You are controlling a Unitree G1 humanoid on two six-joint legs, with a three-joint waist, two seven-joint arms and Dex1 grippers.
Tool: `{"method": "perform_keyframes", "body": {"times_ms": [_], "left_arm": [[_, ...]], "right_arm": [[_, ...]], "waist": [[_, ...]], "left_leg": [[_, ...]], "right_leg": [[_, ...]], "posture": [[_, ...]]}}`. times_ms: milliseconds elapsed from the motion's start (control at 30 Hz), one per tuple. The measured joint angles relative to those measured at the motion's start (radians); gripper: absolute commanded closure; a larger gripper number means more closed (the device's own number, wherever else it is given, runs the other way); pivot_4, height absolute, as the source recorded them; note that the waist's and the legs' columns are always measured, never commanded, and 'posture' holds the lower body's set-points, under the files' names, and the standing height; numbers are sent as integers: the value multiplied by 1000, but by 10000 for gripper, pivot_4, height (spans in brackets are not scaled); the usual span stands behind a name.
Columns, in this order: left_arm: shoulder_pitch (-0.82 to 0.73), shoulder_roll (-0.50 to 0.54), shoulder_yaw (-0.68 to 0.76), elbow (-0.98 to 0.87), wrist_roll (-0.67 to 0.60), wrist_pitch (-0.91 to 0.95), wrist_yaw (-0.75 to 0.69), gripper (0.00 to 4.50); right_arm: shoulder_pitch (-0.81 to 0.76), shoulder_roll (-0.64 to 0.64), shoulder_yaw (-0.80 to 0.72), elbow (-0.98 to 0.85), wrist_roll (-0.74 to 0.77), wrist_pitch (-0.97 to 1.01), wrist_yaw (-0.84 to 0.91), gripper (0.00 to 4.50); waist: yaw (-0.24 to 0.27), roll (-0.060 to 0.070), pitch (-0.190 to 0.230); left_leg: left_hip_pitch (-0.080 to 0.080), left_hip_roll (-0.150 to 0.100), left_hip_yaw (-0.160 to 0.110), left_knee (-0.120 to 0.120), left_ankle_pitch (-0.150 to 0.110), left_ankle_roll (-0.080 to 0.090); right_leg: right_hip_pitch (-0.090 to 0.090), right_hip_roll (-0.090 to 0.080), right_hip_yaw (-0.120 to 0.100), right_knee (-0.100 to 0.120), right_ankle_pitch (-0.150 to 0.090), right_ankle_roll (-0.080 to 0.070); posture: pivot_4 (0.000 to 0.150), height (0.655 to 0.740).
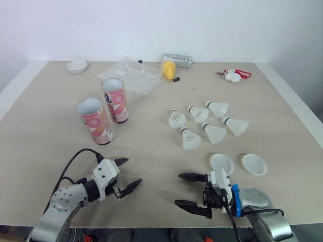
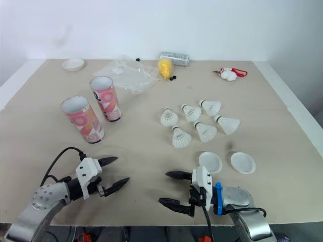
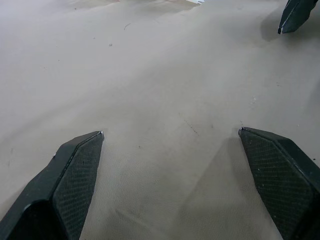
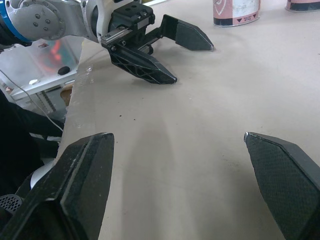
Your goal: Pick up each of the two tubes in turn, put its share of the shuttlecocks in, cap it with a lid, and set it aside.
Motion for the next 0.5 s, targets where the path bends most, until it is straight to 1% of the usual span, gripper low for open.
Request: {"method": "perform_keyframes", "body": {"times_ms": [267,500], "left_arm": [[-6,0,0,12,-34,-2,-41,0],[-21,0,0,25,-42,-2,-47,0]], "right_arm": [[-29,7,0,5,-1,1,-10,367],[-28,17,0,5,0,7,-32,367]], "waist": [[0,0,0],[0,0,0]], "left_leg": [[0,0,0,0,0,0],[0,0,0,0,0,0]], "right_leg": [[0,0,0,0,0,0],[0,0,1,0,1,1]], "posture": [[1500,7400],[1500,7400]]}}
